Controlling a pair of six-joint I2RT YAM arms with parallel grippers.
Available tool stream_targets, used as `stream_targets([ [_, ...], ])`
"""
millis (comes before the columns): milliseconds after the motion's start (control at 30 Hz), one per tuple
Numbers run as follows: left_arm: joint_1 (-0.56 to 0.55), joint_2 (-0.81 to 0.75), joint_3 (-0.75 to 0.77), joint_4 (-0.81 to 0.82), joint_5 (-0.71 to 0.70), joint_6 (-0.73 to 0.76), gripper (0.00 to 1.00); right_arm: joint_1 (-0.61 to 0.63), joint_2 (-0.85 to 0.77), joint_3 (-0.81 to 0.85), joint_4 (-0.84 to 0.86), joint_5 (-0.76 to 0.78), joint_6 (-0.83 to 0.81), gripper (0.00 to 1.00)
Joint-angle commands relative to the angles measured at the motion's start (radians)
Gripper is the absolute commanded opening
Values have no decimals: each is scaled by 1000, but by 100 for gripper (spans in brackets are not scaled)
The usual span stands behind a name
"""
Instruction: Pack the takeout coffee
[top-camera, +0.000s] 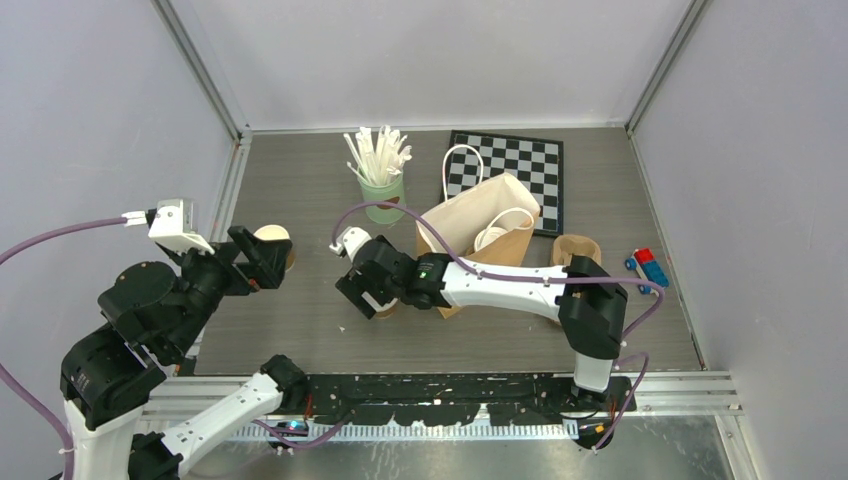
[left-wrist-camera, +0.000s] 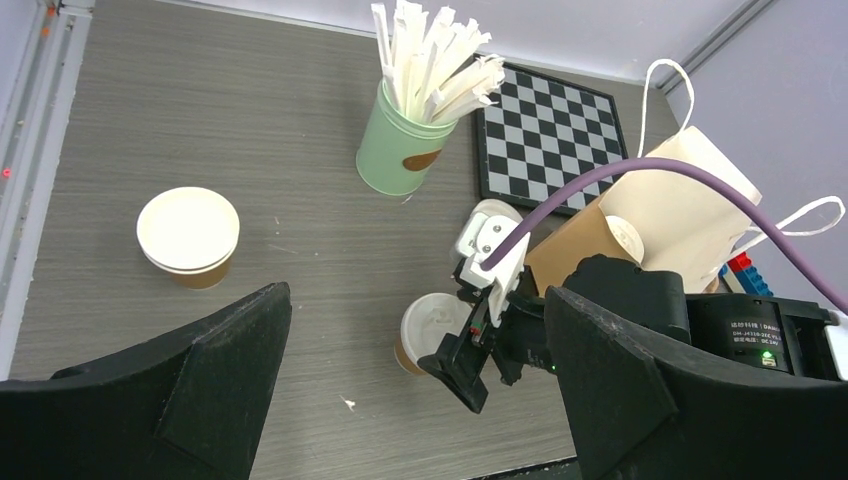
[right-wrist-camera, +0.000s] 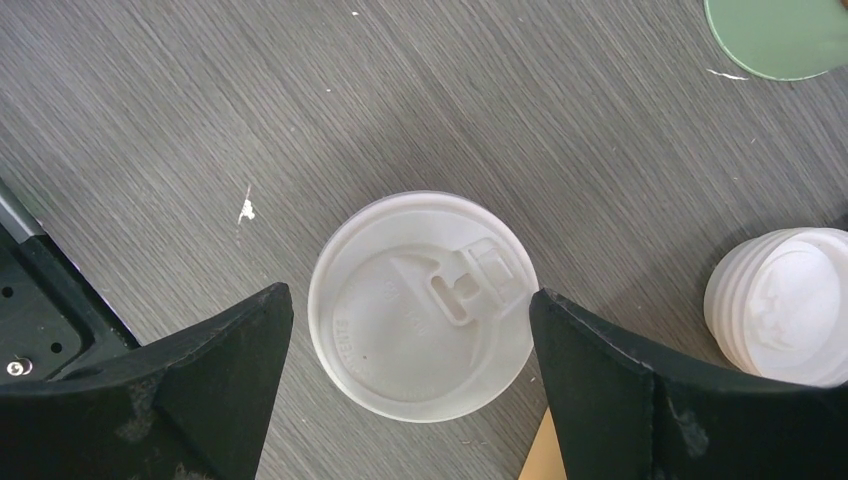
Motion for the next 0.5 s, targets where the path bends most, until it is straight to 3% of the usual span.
stream_targets([
  [0,3,-3,-2,44,10,11,100,13,0,47,-3,20,-15,93],
  [467,4,6,-9,64,25,12,100,12,-19,27,-3,37,-37,95],
])
